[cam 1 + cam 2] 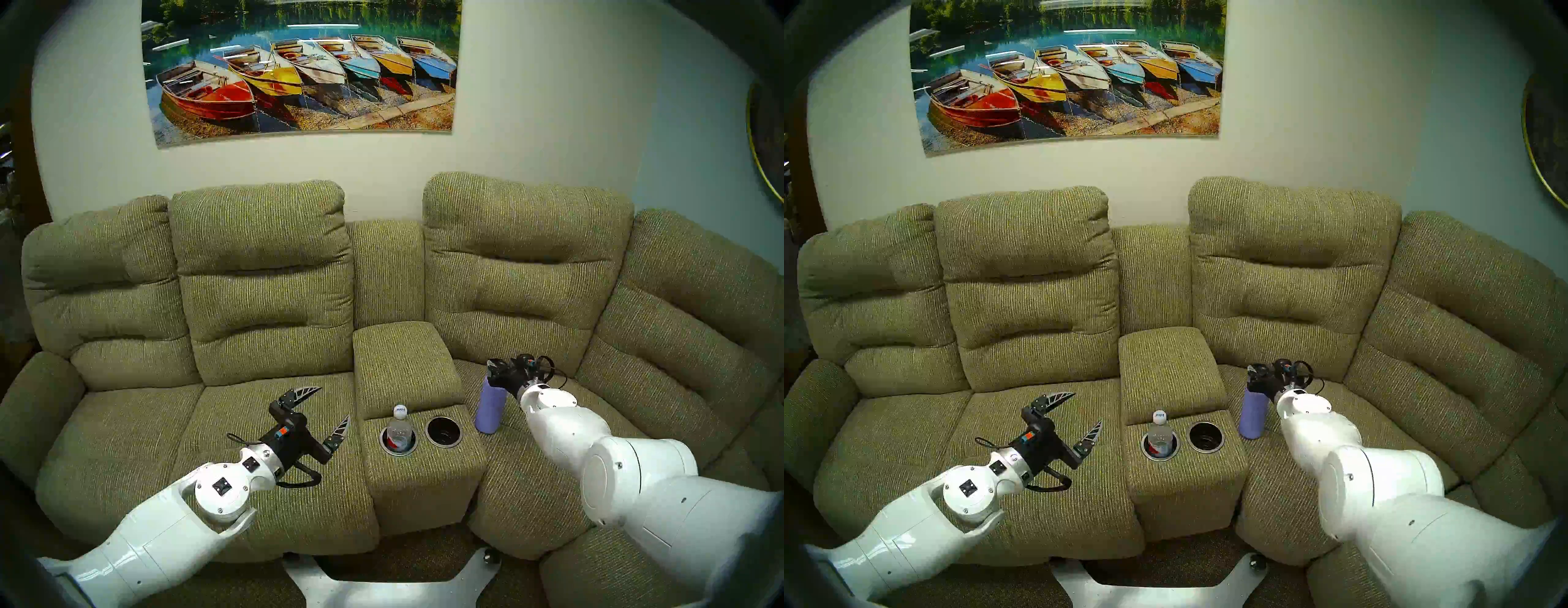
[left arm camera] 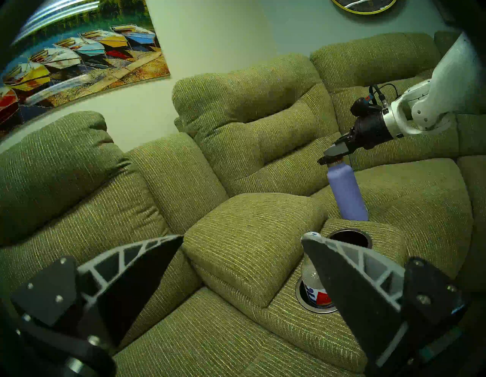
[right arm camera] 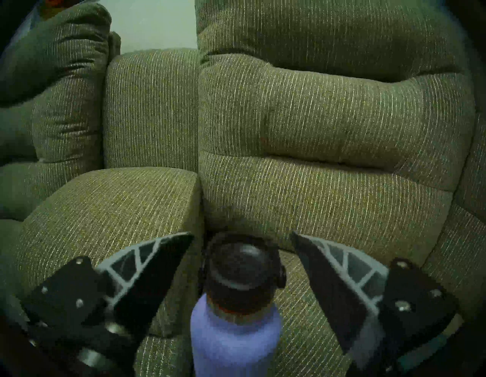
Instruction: Take bottles out of cup holder
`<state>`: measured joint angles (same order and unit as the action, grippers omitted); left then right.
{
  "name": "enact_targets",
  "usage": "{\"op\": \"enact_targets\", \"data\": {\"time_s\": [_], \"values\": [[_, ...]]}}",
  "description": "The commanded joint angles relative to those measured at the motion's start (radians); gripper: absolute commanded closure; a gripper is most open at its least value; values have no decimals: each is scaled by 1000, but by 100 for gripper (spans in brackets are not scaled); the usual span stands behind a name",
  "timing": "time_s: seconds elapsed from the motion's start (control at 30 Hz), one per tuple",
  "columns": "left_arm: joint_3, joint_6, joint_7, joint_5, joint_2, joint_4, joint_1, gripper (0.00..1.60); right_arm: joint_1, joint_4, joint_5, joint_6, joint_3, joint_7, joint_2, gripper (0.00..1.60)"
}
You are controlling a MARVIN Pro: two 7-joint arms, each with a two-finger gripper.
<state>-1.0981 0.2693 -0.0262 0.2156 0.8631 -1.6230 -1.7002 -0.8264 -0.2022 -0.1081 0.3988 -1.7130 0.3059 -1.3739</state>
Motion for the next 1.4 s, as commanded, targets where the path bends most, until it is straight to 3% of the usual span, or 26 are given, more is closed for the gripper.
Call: {"op": "enact_targets", "data": {"time_s": [0.0, 0.27, 0.67, 1.0, 1.37], "values": [[-2, 6, 0, 0, 1, -13, 3, 0, 16, -64, 16, 109, -14, 25, 17, 0], [-1, 5, 0, 1, 1, -13, 3, 0, -51, -173, 49, 219, -37, 153, -10, 0], [1, 5, 1, 1, 1, -11, 5, 0, -169, -267, 84, 232, -34, 340, -94, 0], [2, 5, 2, 1, 0, -11, 6, 0, -239, -399, 120, 243, -77, 339, -104, 0], [3, 6, 2, 2, -1, -12, 6, 0, -328, -554, 121, 193, -104, 328, -135, 0]]}}
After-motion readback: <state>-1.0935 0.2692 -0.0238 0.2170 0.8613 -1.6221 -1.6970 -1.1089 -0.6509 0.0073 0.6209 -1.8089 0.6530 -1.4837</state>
